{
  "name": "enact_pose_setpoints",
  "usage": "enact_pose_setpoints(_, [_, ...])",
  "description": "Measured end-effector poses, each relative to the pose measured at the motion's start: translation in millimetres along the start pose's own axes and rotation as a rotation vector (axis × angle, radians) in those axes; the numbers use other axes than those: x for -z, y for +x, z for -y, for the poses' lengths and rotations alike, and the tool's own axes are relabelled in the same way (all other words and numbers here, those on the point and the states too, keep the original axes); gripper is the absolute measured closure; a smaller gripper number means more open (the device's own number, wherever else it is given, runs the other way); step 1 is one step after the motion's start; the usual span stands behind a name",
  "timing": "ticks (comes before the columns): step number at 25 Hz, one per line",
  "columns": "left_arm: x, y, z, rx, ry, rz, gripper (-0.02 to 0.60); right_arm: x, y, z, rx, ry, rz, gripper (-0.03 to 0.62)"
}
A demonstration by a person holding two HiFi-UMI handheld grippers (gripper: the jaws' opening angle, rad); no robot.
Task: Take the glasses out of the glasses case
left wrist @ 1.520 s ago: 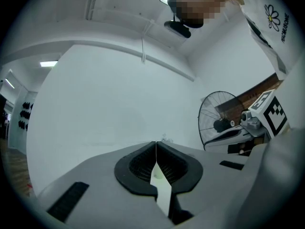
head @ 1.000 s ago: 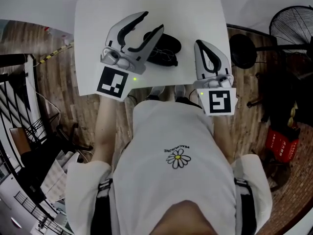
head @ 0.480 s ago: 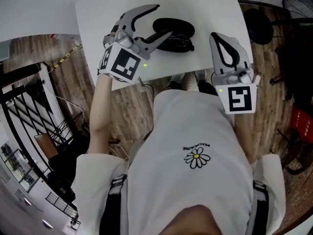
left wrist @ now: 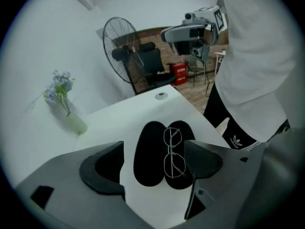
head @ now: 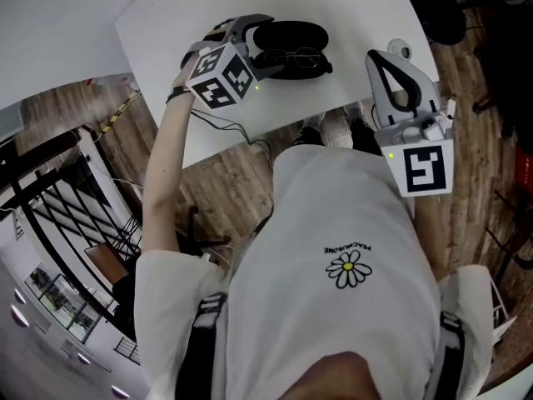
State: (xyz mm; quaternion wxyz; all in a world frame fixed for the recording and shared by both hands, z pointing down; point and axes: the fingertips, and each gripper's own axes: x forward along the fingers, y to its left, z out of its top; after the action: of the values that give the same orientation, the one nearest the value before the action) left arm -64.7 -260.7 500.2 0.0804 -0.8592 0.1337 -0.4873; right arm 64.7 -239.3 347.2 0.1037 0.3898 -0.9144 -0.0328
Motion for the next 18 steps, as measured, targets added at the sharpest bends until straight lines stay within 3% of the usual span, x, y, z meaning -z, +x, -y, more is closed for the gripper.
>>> enact_pose_setpoints(7, [33, 42, 25, 0.165, 0.091, -0.140, 0.193, 11, -7, 4, 0.055, 0.000, -0.030, 0.585])
enact_pose_setpoints(11, [40, 56, 29, 0.202, 0.137, -0.184, 0.193, 15, -12, 5, 0.080, -0.004, -0.042, 0.585])
enact_pose_setpoints(18, [45, 72, 39, 0.261, 0.150, -0.228, 0.195, 19, -13, 4, 0.100, -0.004, -0.062, 0.585])
